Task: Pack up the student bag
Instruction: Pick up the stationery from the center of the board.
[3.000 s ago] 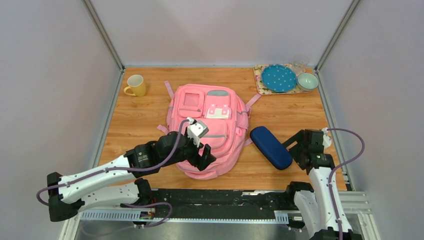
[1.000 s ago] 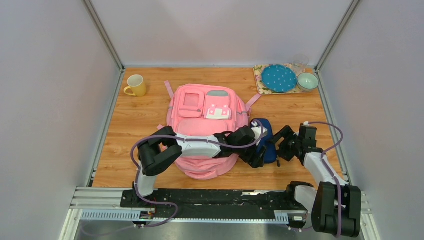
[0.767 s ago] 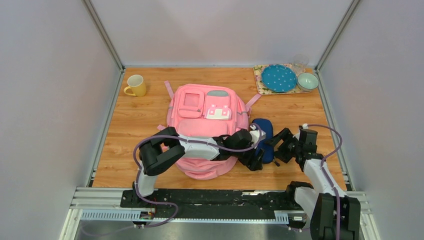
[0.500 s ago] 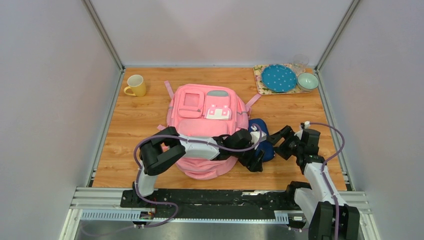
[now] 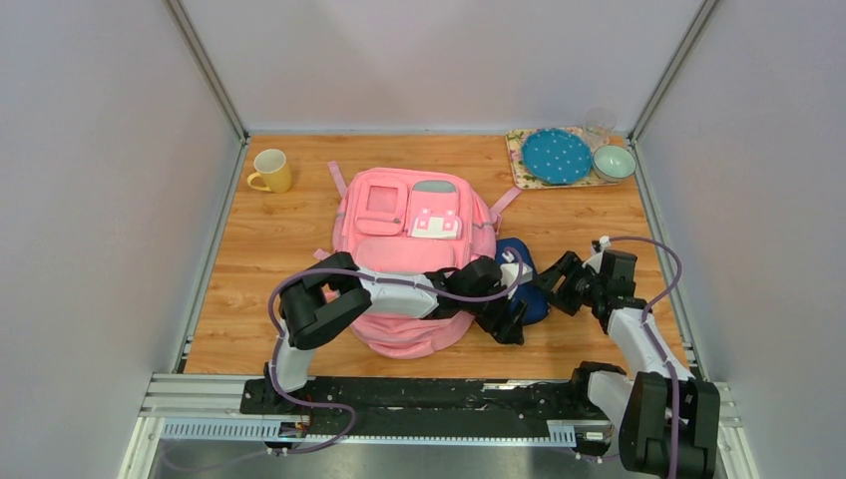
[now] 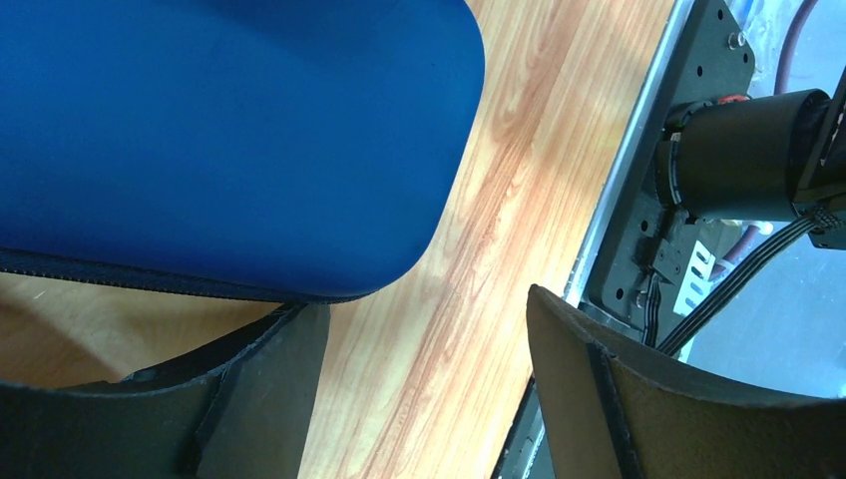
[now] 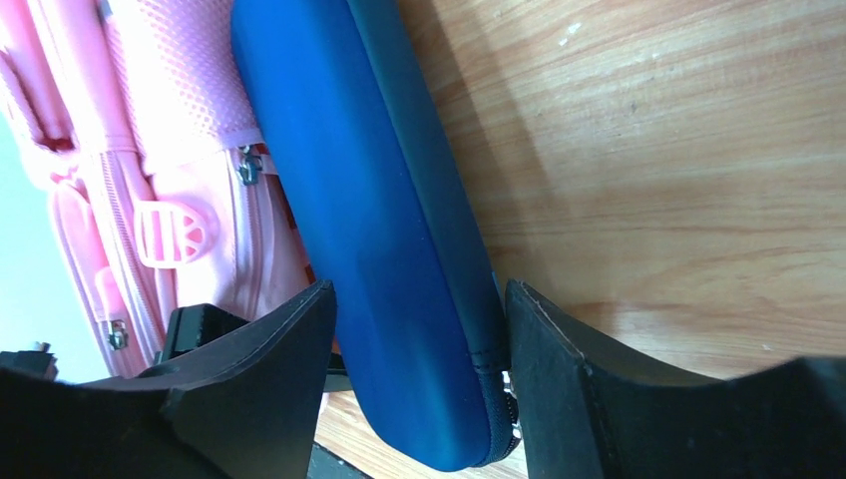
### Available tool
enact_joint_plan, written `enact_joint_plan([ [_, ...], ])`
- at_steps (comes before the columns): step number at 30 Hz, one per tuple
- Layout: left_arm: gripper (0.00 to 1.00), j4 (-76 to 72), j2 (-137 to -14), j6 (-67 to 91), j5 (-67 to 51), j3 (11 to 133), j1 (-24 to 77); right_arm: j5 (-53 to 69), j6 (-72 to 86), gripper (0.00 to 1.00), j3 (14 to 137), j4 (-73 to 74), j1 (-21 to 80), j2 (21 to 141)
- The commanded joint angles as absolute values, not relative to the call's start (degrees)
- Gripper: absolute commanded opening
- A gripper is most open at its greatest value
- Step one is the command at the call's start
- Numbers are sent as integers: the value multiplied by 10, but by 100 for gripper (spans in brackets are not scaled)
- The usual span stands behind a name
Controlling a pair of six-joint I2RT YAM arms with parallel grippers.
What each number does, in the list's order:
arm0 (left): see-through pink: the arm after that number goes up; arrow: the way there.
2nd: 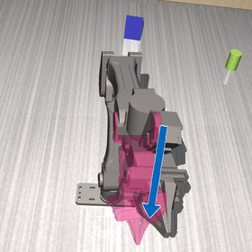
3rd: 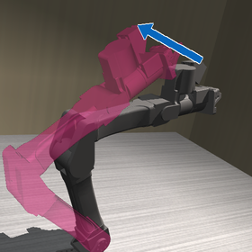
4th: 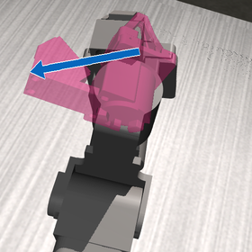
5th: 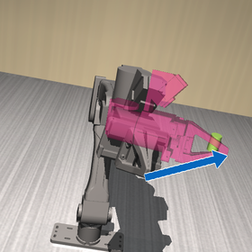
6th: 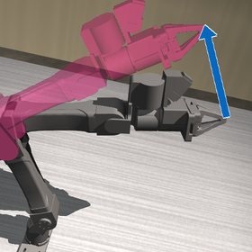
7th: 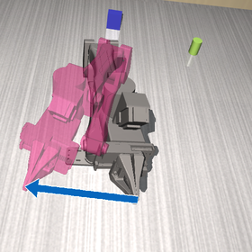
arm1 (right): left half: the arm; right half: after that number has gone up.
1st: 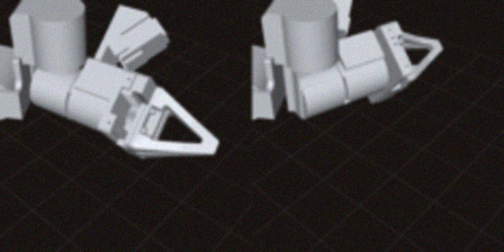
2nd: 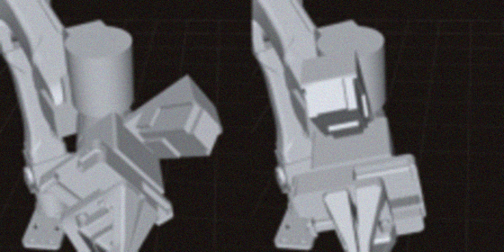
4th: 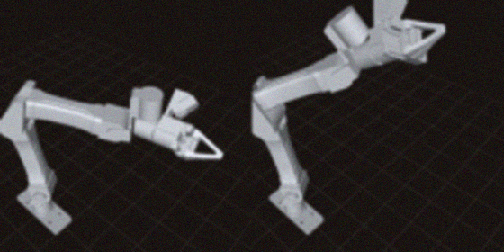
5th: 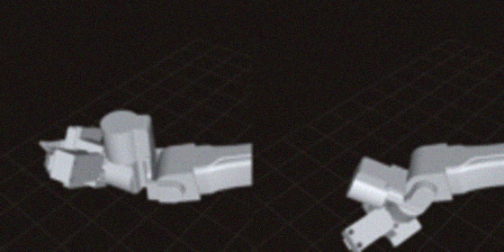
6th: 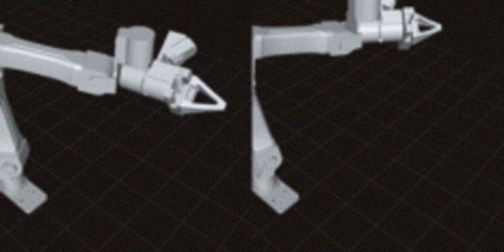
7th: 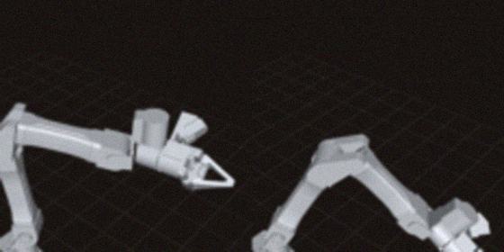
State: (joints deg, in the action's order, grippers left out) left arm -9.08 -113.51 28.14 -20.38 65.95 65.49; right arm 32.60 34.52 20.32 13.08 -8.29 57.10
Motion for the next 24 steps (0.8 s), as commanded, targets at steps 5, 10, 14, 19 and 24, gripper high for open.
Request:
enact_joint_plan([
  [5,76,-114,-1162,265,-249,692,663,415,279,67,229,187,-73,609],
  [10,76,-115,-1158,265,-249,693,663,421,282,52,228,190,-69,607],
  [14,76,-115,-1136,255,-237,682,663,457,293,50,219,176,-67,592],
  [19,76,-112,-1135,257,-256,689,663,448,289,56,219,187,-54,579],
  [24,75,-128,-1143,272,-280,693,662,421,284,60,215,199,-41,584],
])
